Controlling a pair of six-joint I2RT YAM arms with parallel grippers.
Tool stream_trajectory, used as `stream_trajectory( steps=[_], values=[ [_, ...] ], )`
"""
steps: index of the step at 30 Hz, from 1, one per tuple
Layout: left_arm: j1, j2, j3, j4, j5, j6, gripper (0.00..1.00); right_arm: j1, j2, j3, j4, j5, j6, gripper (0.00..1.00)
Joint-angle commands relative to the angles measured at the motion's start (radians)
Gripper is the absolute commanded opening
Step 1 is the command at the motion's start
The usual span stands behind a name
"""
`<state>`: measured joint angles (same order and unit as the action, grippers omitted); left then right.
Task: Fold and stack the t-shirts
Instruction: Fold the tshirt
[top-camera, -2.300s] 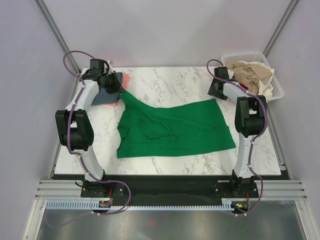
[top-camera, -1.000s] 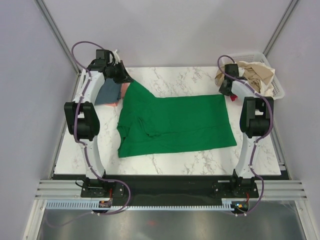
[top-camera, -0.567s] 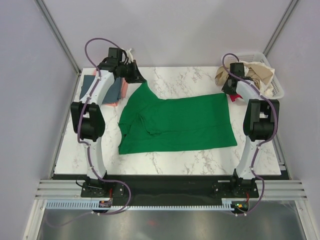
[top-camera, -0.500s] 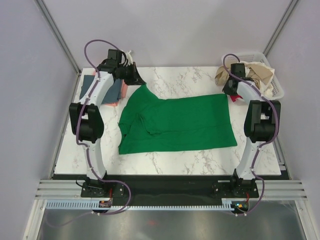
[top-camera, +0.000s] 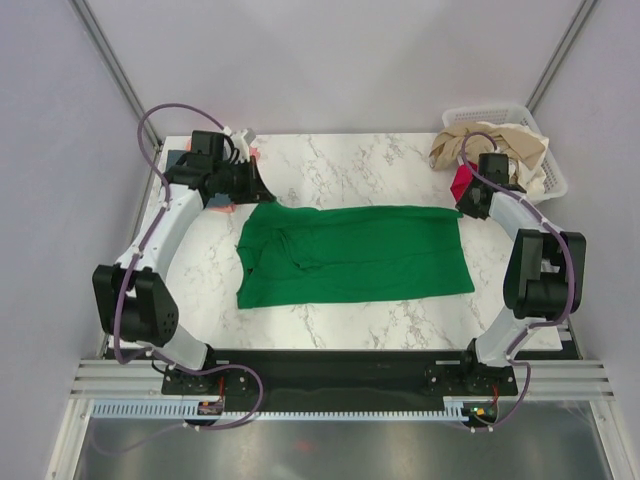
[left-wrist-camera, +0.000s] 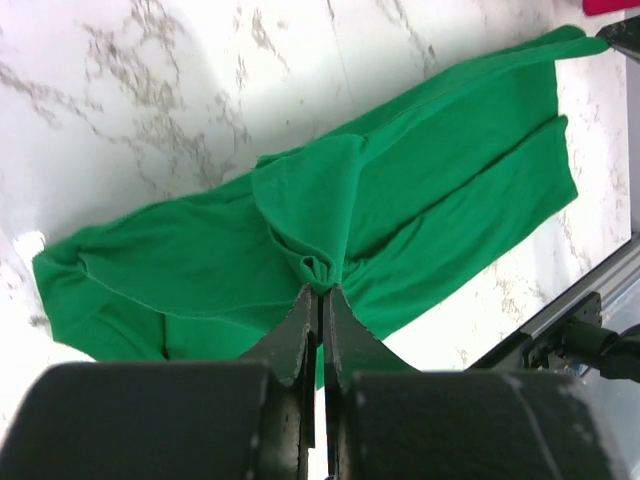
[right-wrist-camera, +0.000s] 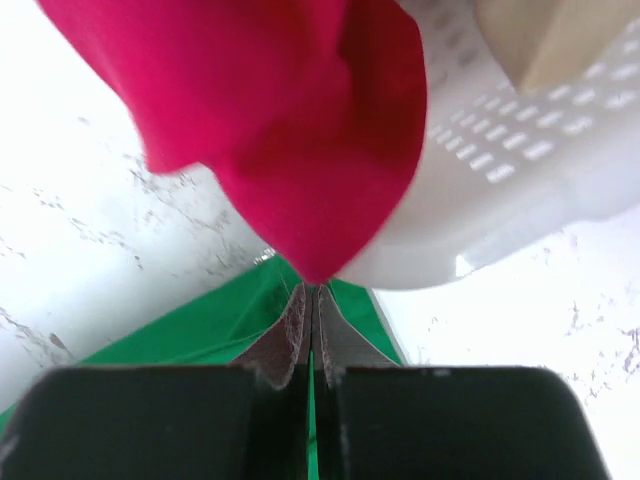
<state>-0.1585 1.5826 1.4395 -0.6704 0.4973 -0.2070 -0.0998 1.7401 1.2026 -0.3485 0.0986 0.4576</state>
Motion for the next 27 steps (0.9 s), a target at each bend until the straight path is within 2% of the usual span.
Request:
stream_trajectory(
  steps=[1, 5, 21, 22, 24, 25, 26, 27],
  values=[
    [-0.001, -0.078, -0.105, 0.037, -0.016, 0.041, 0.02, -0.003, -0.066, -0.043, 0.048, -0.027, 0.009, 0.00],
    [-0.001, -0.176, -0.235, 0.067, -0.009, 0.014, 0.02, -0.018, -0.100, -0.099, 0.054, -0.026, 0.010, 0.00],
    [-0.001, -0.386, -0.536, 0.075, -0.011, -0.026, 0.02, -0.064, -0.172, -0.264, 0.078, -0.040, 0.012, 0.00],
    [-0.001, -0.397, -0.553, 0.074, -0.008, -0.035, 0.04, -0.064, -0.174, -0.274, 0.082, -0.039, 0.015, 0.00],
    [-0.003, -0.426, -0.609, 0.075, 0.021, -0.064, 0.10, -0.069, -0.177, -0.302, 0.082, -0.022, 0.030, 0.08],
    [-0.004, -0.438, -0.625, 0.074, 0.014, -0.092, 0.23, -0.074, -0.178, -0.317, 0.080, -0.010, 0.033, 0.13],
    [-0.006, -0.473, -0.651, 0.080, 0.042, -0.115, 0.29, -0.093, -0.180, -0.324, 0.077, -0.008, 0.038, 0.36],
    [-0.006, -0.492, -0.659, 0.083, 0.061, -0.143, 0.33, -0.106, -0.183, -0.328, 0.074, -0.008, 0.047, 0.49]
  ],
)
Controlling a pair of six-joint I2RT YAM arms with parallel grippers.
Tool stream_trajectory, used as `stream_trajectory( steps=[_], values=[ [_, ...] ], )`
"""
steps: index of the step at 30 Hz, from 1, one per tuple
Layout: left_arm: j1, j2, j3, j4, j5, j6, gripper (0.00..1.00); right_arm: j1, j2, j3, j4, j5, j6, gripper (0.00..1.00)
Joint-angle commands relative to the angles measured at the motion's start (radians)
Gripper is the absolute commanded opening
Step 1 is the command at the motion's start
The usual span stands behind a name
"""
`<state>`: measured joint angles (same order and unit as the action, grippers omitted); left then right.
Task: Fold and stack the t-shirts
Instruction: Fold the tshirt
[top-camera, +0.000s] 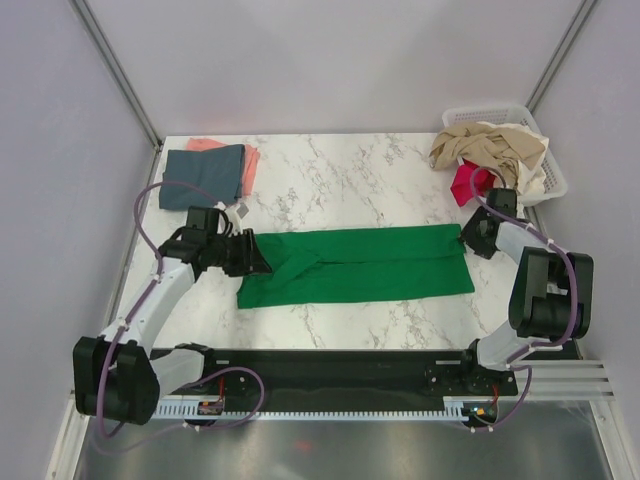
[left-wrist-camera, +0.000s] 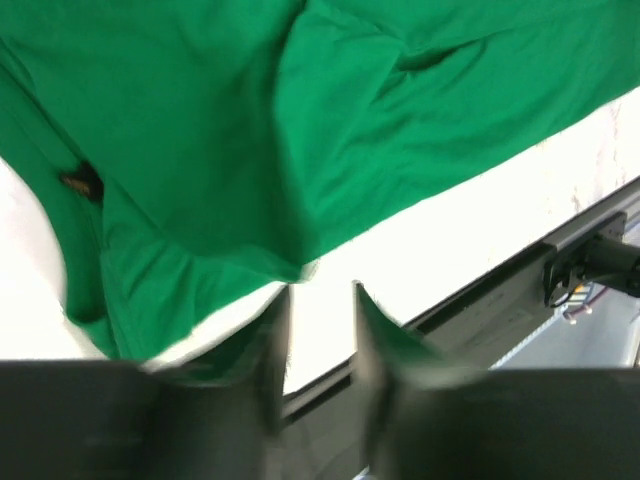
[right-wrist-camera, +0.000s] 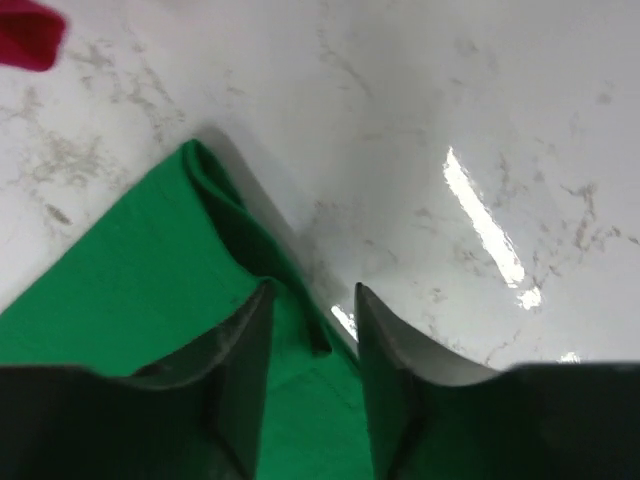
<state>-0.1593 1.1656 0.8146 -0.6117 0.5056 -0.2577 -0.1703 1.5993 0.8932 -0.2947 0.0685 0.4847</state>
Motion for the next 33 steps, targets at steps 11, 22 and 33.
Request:
stream_trajectory(
  steps=[11, 22, 33],
  values=[
    [-0.005, -0.181, -0.041, 0.007, -0.113, -0.181, 0.88, -0.023, -0.232, 0.004, -0.027, -0.065, 0.038, 0.80],
    [-0.058, 0.075, -0.088, 0.207, -0.222, -0.276, 0.81, 0.244, -0.052, 0.049, 0.060, -0.159, -0.006, 0.76],
    [-0.078, 0.503, 0.078, 0.320, -0.294, -0.262, 0.76, 0.324, 0.027, -0.120, 0.111, -0.141, 0.074, 0.72]
  ],
)
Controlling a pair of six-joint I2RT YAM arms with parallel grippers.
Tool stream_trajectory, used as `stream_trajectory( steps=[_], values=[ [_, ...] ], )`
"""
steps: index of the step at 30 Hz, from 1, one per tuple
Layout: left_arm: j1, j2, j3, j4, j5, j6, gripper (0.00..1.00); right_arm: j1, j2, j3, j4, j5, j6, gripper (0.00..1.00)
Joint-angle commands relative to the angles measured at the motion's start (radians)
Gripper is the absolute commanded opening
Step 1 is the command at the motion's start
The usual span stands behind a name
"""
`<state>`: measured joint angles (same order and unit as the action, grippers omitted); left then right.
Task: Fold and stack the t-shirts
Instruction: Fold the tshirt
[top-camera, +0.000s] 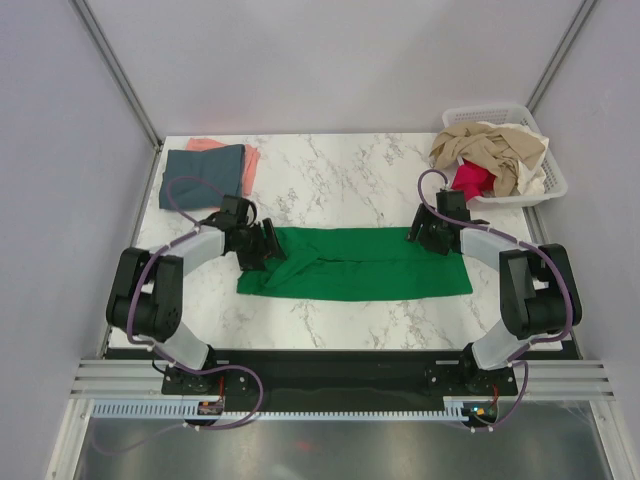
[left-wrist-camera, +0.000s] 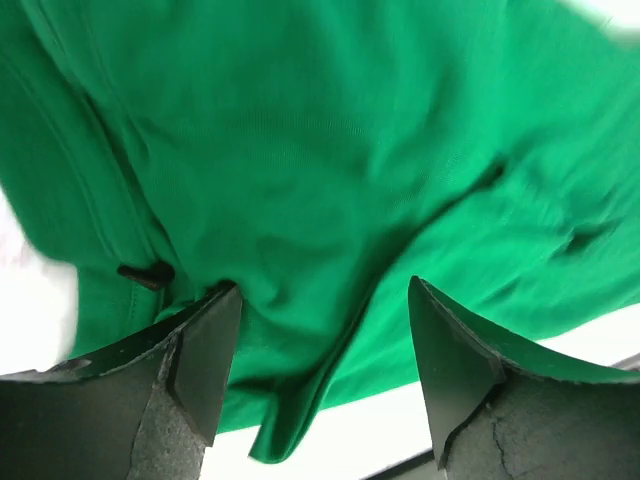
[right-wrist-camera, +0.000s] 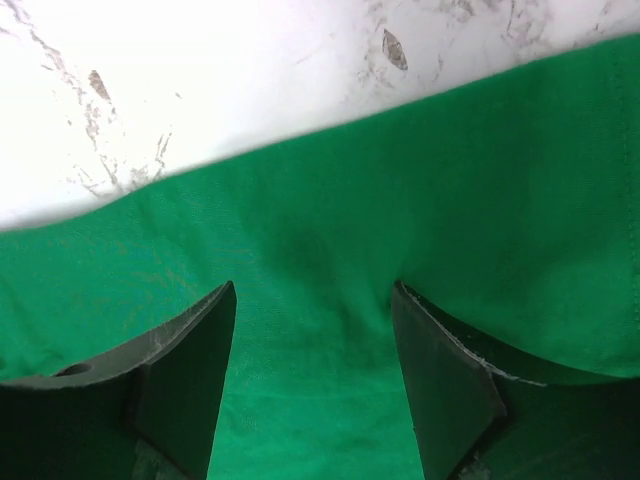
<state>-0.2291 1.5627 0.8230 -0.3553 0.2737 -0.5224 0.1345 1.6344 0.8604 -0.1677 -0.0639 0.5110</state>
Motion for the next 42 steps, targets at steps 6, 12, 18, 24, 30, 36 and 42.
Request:
stream_trajectory(
  steps=[6, 12, 18, 24, 30, 36, 42],
  values=[
    [-0.021, 0.336, 0.326, 0.026, -0.047, 0.007, 0.74, 0.094, -0.148, -0.315, 0.054, -0.094, 0.245, 0.70],
    [-0.087, 0.659, 0.789, -0.100, -0.019, -0.005, 0.74, 0.483, -0.416, -0.492, 0.086, 0.017, 0.605, 0.71],
    [-0.157, 0.962, 1.369, -0.168, 0.244, -0.024, 0.76, 0.793, -0.528, -0.370, 0.041, 0.118, 0.766, 0.76],
    [-0.179, 1.028, 1.687, -0.093, 0.422, -0.102, 1.00, 0.879, -0.512, -0.134, -0.164, 0.200, 0.648, 0.82],
    [-0.171, 0.684, 1.506, -0.050, 0.379, -0.038, 1.00, 0.873, -0.447, 0.121, -0.328, 0.403, 0.437, 0.85],
    [-0.075, 0.183, 1.066, -0.172, 0.156, 0.042, 1.00, 0.763, -0.314, 0.311, -0.372, 0.457, 0.249, 0.84],
    [-0.055, -0.243, 0.526, -0.230, 0.116, 0.226, 0.99, 0.628, -0.029, 0.526, -0.371, 0.400, 0.075, 0.81]
  ],
)
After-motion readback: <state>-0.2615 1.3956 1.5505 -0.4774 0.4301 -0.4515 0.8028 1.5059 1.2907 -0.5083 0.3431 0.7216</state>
